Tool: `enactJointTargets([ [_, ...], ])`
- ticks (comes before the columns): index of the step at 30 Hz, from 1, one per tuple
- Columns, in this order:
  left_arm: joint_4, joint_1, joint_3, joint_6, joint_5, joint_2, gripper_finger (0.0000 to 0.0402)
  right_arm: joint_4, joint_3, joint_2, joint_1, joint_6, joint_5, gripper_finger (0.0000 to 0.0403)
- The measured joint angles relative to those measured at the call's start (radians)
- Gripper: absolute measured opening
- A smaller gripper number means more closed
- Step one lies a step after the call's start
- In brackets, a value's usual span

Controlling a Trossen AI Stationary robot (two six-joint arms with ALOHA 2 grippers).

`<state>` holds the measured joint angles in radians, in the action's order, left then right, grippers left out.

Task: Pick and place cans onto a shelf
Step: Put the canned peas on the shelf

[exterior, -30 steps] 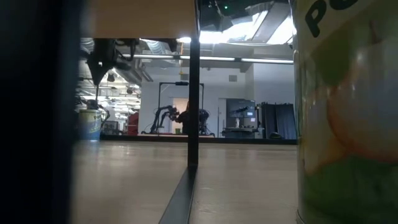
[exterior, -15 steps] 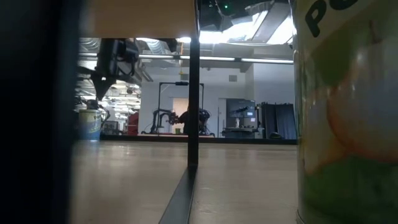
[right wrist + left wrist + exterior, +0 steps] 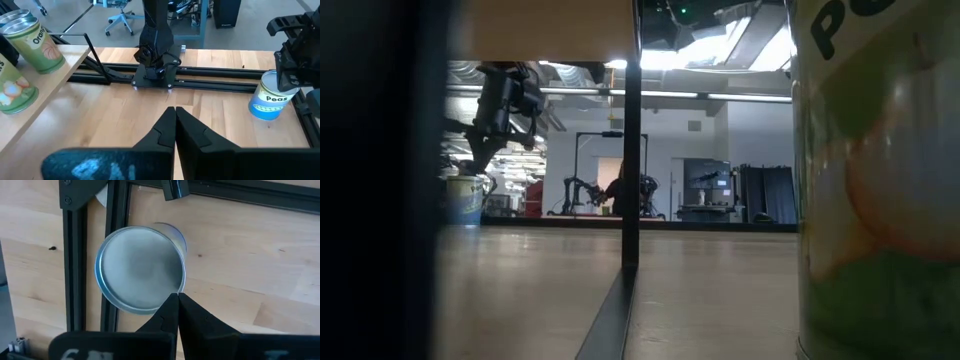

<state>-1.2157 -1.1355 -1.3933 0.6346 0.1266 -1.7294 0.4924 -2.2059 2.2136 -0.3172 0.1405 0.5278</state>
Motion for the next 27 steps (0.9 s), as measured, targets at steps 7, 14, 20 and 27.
enactJointTargets([
  [7,0.010,0.000,0.000,0.013,0.014,0.000,0.0000,0.007,0.000,0.000,0.000,0.003,0.006,0.0010],
  [14,0.013,0.000,0.000,0.023,0.015,-0.010,0.0000,0.008,0.000,0.000,0.000,0.003,0.100,0.0010],
  [20,0.000,-0.010,-0.001,0.087,-0.022,-0.014,0.0000,0.008,0.000,-0.001,0.000,0.003,0.103,0.0010],
  [27,-0.004,-0.009,-0.001,0.095,-0.025,-0.014,0.0000,0.008,0.000,-0.001,0.000,0.028,0.103,0.0010],
])
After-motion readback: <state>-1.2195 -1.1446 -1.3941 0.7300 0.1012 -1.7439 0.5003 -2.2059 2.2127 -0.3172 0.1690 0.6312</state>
